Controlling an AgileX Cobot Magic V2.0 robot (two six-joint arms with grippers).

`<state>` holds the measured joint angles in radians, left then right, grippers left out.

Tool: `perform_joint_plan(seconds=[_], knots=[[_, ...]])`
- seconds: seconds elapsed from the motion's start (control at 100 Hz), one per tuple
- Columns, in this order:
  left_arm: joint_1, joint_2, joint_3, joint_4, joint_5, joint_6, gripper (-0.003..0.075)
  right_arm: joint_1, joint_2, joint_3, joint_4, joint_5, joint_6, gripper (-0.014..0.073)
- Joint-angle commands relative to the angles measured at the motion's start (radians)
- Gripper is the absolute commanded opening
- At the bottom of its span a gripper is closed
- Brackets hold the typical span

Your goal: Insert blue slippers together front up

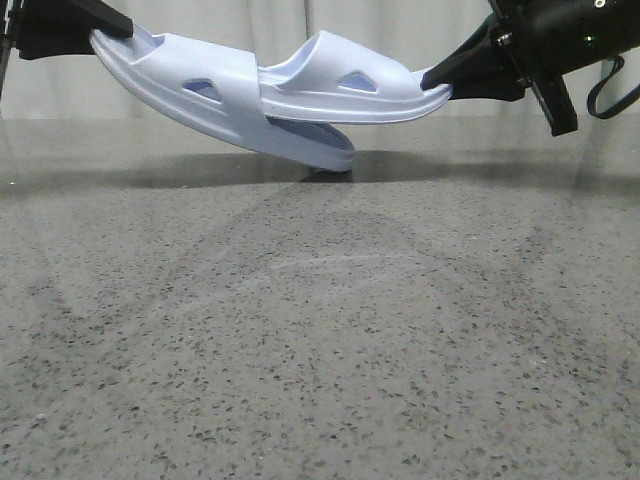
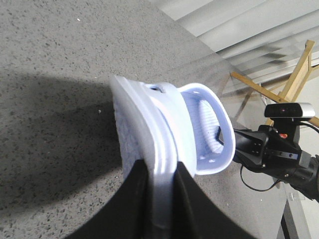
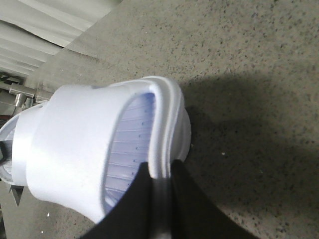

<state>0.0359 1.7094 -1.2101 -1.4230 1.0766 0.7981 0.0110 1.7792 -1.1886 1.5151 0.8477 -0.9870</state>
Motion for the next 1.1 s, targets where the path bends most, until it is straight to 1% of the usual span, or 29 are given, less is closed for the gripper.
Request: perform_joint_plan(seconds=[0.0, 0.1, 0.17, 0.24, 0.29, 0.31, 0.36, 0.41, 0.46, 0.5, 0.63, 0.73, 0.87, 0.94, 0.98, 1.01, 1.06, 1.08, 1.09], knots=[[-0.006, -0.035, -0.026, -0.083, 0.191, 0.007, 0.0016, 0.01, -0.052, -0.036, 0.041, 0.222, -0.015, -0.0029], [0.024, -0.035, -0.028, -0.055, 0.191, 0.007, 0.0024, -0.034, -0.052, -0.036, 0.036, 0.275, -0.015, 0.0076], [0.046, -0.039, -0.028, -0.032, 0.191, 0.02, 0.0068, -0.074, -0.052, -0.036, 0.036, 0.318, -0.015, 0.0125], [0.062, -0.044, -0.028, -0.004, 0.191, 0.032, 0.0159, -0.118, -0.052, -0.036, 0.036, 0.361, -0.015, 0.0136], [0.072, -0.048, -0.028, 0.013, 0.191, 0.043, 0.0264, -0.149, -0.052, -0.036, 0.036, 0.386, -0.015, 0.0136], [0.075, -0.05, -0.028, 0.021, 0.191, 0.043, 0.0293, -0.162, -0.052, -0.036, 0.036, 0.398, -0.015, 0.0136], [0.083, -0.052, -0.028, 0.036, 0.191, 0.043, 0.0405, -0.194, -0.052, -0.036, 0.036, 0.424, -0.015, 0.0136], [0.09, -0.058, -0.028, 0.059, 0.191, 0.043, 0.0479, -0.225, -0.052, -0.036, 0.036, 0.452, -0.015, 0.0136], [0.1, -0.062, -0.028, 0.074, 0.191, 0.043, 0.052, -0.257, -0.052, -0.036, 0.032, 0.463, -0.015, 0.0136], [0.107, -0.067, -0.028, 0.087, 0.191, 0.043, 0.0529, -0.283, -0.054, -0.036, 0.019, 0.463, -0.015, 0.0136], [0.147, -0.088, -0.028, 0.107, 0.191, 0.043, 0.0528, -0.356, -0.072, -0.036, -0.033, 0.463, -0.015, 0.0136], [0.188, -0.105, -0.03, 0.105, 0.191, 0.043, 0.0519, -0.393, -0.081, -0.036, -0.055, 0.463, -0.001, 0.0136], [0.244, -0.132, -0.057, 0.111, 0.191, 0.043, 0.044, -0.398, -0.081, -0.036, -0.063, 0.463, 0.004, 0.0136], [0.264, -0.152, -0.08, 0.111, 0.191, 0.045, 0.0372, -0.398, -0.082, -0.036, -0.056, 0.463, 0.004, 0.0136], [0.274, -0.163, -0.096, 0.111, 0.188, 0.05, 0.0315, -0.398, -0.086, -0.036, -0.054, 0.463, 0.004, 0.0136], [0.28, -0.176, -0.107, 0.111, 0.188, 0.057, 0.027, -0.398, -0.088, -0.036, -0.052, 0.457, 0.004, 0.0134], [0.288, -0.196, -0.123, 0.111, 0.179, 0.078, 0.0165, -0.4, -0.095, -0.037, -0.045, 0.45, 0.004, 0.0121], [0.292, -0.205, -0.128, 0.111, 0.173, 0.083, 0.0137, -0.402, -0.1, -0.037, -0.044, 0.448, 0.004, 0.0111], [0.292, -0.208, -0.131, 0.111, 0.171, 0.088, 0.0108, -0.401, -0.103, -0.039, -0.044, 0.445, 0.004, 0.0101]])
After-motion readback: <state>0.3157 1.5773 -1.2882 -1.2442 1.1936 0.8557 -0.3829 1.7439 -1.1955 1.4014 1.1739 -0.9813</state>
